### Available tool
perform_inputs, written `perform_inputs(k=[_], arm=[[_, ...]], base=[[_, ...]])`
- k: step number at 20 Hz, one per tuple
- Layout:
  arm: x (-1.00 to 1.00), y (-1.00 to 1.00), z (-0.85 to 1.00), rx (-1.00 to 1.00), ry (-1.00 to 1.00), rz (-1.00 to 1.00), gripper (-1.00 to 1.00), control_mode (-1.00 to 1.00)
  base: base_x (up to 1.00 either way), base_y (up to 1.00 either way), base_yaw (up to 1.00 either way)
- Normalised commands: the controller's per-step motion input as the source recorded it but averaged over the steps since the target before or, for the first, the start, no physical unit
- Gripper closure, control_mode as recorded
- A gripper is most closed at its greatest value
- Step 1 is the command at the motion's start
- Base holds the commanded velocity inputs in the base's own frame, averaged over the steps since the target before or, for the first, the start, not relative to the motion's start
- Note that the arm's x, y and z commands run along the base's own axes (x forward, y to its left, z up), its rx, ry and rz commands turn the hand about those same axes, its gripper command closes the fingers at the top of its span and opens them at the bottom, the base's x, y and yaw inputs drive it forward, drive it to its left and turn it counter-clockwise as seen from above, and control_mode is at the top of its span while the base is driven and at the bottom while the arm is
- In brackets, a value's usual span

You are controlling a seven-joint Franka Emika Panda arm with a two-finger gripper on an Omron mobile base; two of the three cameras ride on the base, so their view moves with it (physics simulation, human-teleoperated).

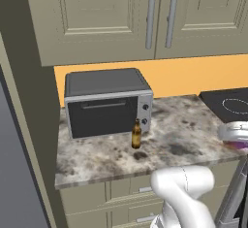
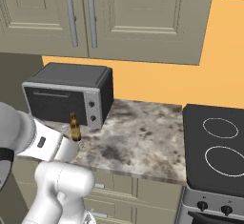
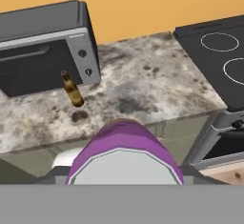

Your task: Move the drinks to the dining counter.

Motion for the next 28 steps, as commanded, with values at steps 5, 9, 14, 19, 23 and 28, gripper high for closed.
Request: perform_inputs(k=[5, 9, 14, 19, 23, 28], arm=[[0.00, 0.00, 0.00, 0.00, 0.00, 0.00, 1.00, 1.00], [0.00, 0.00, 0.00, 0.00, 0.00, 0.00, 1.00, 1.00], [0.00, 0.00, 0.00, 0.00, 0.00, 0.00, 1.00, 1.00], [0.00, 0.00, 0.00, 0.00, 0.00, 0.00, 1.00, 1.00], [0.00, 0.00, 0.00, 0.00, 0.00, 0.00, 1.00, 1.00], [0.00, 0.00, 0.00, 0.00, 0.00, 0.00, 1.00, 1.00]], base=[[-0.23, -0.96, -0.27], [0.00, -0.05, -0.96], [0.00, 0.00, -1.00], [0.00, 0.00, -1.00], [0.00, 0.00, -1.00], [0.00, 0.00, -1.00]])
